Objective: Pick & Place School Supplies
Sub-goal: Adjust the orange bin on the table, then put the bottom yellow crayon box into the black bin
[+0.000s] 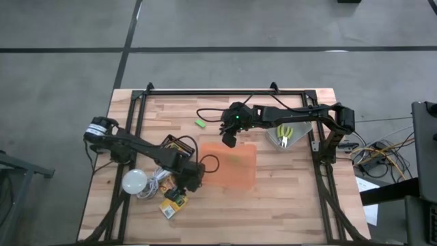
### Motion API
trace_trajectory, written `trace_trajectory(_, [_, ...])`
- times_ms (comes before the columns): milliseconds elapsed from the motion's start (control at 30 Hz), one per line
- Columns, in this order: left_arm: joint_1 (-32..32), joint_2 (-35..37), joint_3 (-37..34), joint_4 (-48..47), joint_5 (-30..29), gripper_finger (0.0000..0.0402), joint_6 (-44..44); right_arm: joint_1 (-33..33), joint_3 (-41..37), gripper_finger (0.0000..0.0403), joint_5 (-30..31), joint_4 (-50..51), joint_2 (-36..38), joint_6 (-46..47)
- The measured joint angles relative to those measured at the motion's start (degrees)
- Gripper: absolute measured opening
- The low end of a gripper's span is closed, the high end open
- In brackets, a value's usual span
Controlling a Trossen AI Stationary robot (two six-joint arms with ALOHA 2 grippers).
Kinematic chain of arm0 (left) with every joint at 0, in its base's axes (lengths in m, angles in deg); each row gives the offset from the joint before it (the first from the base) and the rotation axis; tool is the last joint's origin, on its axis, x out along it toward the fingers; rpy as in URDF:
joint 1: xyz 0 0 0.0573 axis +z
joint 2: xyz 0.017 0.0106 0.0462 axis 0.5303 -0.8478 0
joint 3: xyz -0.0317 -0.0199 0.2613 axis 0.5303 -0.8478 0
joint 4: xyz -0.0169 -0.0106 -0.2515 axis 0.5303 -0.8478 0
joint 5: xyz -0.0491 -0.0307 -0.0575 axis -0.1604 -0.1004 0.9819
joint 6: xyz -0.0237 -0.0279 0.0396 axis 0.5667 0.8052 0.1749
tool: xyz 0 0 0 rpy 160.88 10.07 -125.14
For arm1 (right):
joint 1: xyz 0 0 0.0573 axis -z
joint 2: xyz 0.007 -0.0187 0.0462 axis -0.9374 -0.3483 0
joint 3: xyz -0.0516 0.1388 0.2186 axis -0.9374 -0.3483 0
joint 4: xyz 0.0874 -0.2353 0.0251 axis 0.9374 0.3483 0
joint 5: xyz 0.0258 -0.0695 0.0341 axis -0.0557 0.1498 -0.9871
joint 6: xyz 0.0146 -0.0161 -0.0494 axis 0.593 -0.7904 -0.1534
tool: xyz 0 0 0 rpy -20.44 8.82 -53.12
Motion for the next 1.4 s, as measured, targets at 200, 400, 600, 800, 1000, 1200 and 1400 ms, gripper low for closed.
trace_trajectory(200, [1.58,-0.11,-0.09,3.47,-0.46,0.0138,0.37,0.0,0.0,0.0084,0.0,0.0,0.0,0.02])
trace_trajectory(400, [3.78,-0.15,-0.11,7.48,-1.77,0.0138,0.16,0.02,0.0,0.0077,0.0,0.0,0.0,0.02])
trace_trajectory(600, [5.35,-0.15,-0.11,8.62,-1.75,0.0138,1.82,0.0,0.0,0.0068,0.0,-0.02,0.0,0.02])
trace_trajectory(800, [5.1,2.04,-0.09,0.9,0.82,0.0138,3.84,0.0,0.0,0.0075,0.0,-0.02,0.0,0.02])
trace_trajectory(1000, [4.51,6.54,-0.1,-3.25,1.65,0.0138,0.99,0.0,0.0,0.0083,0.0,-0.04,0.0,0.02])
trace_trajectory(1200, [2.21,7.46,-0.64,-4.47,2.96,0.0138,-3.17,0.0,0.0,0.0081,0.0,-0.02,0.0,0.02])
trace_trajectory(1400, [-0.23,6.22,-4.51,3.65,4.41,0.0138,-3.71,0.0,0.0,0.007,0.0,-0.02,0.0,0.02])
